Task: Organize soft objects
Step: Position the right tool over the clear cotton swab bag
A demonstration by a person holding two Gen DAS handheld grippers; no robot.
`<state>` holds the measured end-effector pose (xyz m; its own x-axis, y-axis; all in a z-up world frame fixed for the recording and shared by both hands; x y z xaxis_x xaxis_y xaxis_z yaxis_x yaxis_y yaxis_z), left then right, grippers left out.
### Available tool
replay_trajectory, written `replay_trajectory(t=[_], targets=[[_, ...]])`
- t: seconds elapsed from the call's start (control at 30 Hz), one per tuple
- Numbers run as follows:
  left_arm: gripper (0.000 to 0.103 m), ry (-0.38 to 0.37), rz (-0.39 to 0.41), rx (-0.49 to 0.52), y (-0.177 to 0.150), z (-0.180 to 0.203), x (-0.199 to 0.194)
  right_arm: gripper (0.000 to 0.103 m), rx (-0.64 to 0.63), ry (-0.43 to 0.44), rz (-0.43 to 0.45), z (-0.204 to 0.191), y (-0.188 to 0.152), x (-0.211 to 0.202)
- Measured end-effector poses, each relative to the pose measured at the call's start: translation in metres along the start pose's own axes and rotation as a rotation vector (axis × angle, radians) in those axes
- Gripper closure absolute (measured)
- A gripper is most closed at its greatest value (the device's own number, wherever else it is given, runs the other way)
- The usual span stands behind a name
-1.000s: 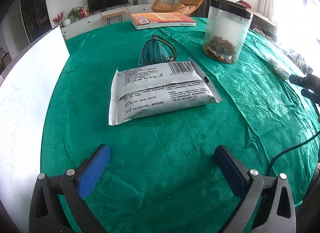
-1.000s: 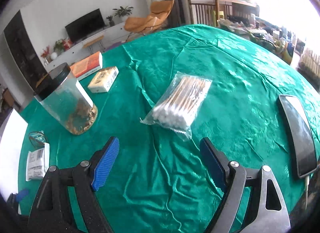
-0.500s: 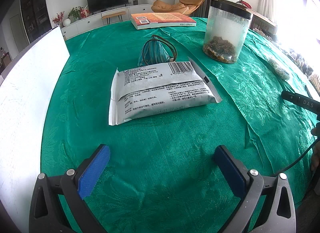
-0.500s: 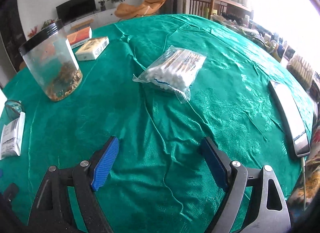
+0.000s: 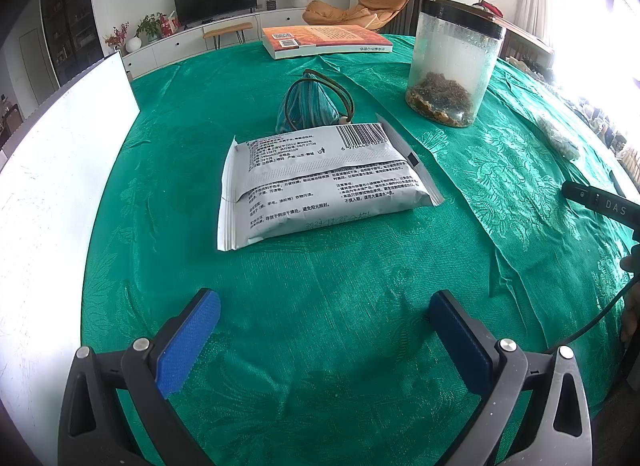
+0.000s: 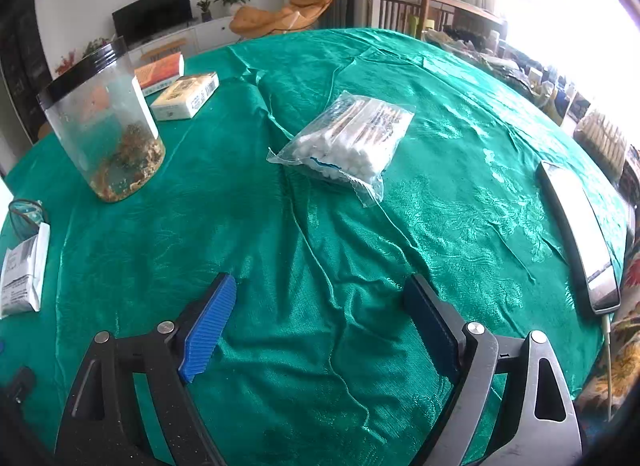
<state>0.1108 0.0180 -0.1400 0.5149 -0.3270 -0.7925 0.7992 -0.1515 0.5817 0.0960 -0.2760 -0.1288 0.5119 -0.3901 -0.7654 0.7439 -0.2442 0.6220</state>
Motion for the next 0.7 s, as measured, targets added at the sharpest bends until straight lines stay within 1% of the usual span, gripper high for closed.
replay_trajectory(t=[0.6, 0.63, 0.7], targets=[[0.0, 0.002, -0.002, 0.001, -0.0006, 0.001, 0.0002, 0.015, 0.0, -0.001, 0.0, -0.0003, 0.0003, -0.0004], [0.0, 0.001, -0.01, 0.003, 0.0001, 0.0014, 0.0006, 0.015, -0.001, -0.001, 0.0, -0.0004, 0.0003, -0.0004], [0.001, -0.026, -0.066, -0.014, 0.004, 0.0018, 0.0002, 0.015, -0.001, -0.001, 0.0, -0.0004, 0.0004, -0.0005]])
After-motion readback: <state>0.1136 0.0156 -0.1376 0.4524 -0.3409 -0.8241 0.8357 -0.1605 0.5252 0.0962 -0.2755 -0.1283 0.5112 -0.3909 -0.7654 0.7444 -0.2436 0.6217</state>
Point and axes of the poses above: each gripper's, at about its wrist camera, not at the fingertips, and x roughly the way its jaws point, z to its right, y to its top, the point moved 4 cm from there along x, roughly the way its jaws point, and after that the axes turned 12 degrees about -y, right-handed, at the moved point
